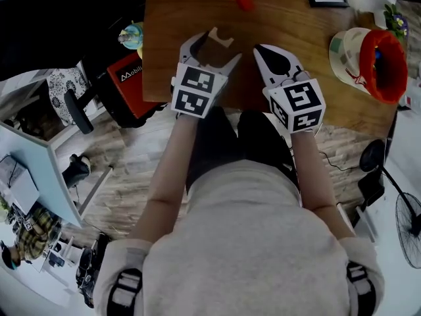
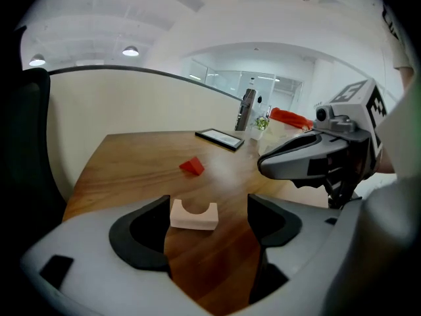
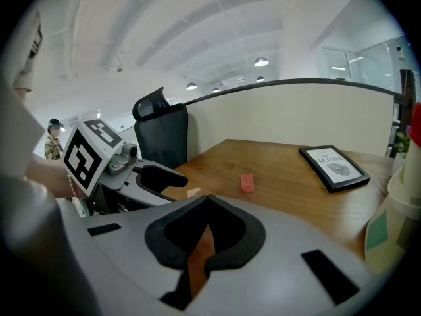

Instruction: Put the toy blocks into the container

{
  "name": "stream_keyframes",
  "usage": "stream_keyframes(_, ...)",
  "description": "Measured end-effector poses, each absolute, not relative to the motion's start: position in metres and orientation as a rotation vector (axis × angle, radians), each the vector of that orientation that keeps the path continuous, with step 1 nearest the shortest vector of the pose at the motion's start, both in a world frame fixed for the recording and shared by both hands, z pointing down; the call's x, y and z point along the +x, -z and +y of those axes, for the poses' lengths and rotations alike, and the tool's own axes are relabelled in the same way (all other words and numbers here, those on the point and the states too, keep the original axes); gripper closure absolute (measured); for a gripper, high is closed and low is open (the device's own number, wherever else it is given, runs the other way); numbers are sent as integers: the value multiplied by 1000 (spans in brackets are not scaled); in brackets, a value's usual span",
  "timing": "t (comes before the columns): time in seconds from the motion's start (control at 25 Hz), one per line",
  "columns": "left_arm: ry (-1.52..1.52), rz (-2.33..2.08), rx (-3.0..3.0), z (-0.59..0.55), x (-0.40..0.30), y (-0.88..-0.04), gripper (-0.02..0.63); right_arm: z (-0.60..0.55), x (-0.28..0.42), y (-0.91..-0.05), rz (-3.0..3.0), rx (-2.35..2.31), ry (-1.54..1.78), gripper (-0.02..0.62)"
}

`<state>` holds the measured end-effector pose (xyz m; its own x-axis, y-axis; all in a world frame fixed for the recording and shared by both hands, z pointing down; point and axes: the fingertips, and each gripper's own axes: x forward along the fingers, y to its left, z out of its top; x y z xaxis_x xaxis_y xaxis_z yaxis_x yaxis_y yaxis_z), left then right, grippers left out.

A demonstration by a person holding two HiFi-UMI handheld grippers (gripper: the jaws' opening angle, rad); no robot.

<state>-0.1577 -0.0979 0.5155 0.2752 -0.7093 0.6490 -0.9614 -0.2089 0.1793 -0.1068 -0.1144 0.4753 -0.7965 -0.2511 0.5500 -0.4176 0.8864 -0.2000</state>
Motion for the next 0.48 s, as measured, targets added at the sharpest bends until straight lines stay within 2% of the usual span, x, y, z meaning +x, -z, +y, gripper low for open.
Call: stream_keyframes(0.48,-722,-1469,1957,-106,-169,-552,207,-115,-107,-506,-2481,478,-499,584)
